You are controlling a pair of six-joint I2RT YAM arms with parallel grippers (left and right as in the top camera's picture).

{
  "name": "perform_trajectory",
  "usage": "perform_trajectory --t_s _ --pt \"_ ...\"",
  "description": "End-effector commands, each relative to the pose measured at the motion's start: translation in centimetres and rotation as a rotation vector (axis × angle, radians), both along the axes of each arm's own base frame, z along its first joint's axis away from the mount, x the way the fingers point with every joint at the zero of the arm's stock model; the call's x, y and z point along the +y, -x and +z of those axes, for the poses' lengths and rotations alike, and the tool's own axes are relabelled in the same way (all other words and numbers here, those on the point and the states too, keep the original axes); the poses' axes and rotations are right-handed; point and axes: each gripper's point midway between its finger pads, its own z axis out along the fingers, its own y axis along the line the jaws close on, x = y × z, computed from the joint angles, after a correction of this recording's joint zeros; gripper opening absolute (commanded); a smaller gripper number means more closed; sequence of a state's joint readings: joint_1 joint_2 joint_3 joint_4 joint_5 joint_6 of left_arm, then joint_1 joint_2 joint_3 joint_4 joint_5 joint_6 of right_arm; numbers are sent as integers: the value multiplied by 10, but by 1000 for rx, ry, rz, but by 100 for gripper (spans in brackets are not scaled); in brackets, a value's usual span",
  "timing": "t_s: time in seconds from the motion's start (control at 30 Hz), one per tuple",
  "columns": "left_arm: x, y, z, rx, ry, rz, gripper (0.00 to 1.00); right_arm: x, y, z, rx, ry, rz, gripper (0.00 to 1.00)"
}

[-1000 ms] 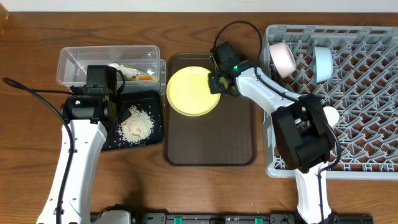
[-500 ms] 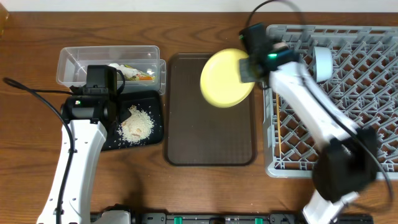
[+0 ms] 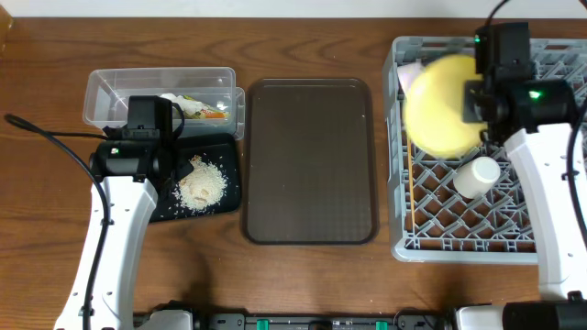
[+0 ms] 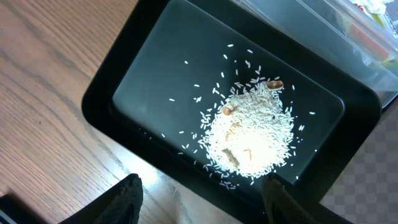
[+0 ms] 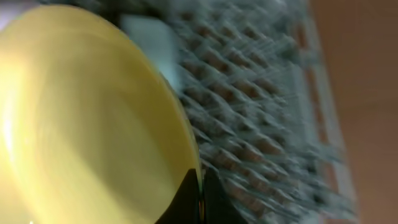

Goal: Sort waste into correct bins and load items into the dishwasher rack
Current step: 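Lift the yellow plate and carry it over the rack, then stand the yellow plate upright in the rack and release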

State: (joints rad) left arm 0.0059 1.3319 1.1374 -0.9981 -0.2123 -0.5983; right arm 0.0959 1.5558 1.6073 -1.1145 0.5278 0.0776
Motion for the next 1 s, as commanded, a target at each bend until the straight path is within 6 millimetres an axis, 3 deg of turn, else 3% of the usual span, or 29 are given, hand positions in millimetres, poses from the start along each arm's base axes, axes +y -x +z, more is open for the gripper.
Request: perform_trajectory --t_s 0.0,0.2,0.6,0.83,0.97 --pt "2 4 0 2 -7 -3 64 -36 16 17 47 203 -64 1" --pt "2 4 0 2 -7 -2 64 -34 20 12 69 202 -60 1" --pt "2 4 0 2 -7 -2 64 -22 17 -37 114 185 -23 1" --pt "2 4 0 2 -7 -3 64 19 -6 -53 30 87 84 3" --pt "2 4 0 3 -7 -2 64 48 -18 -58 -23 -56 137 17"
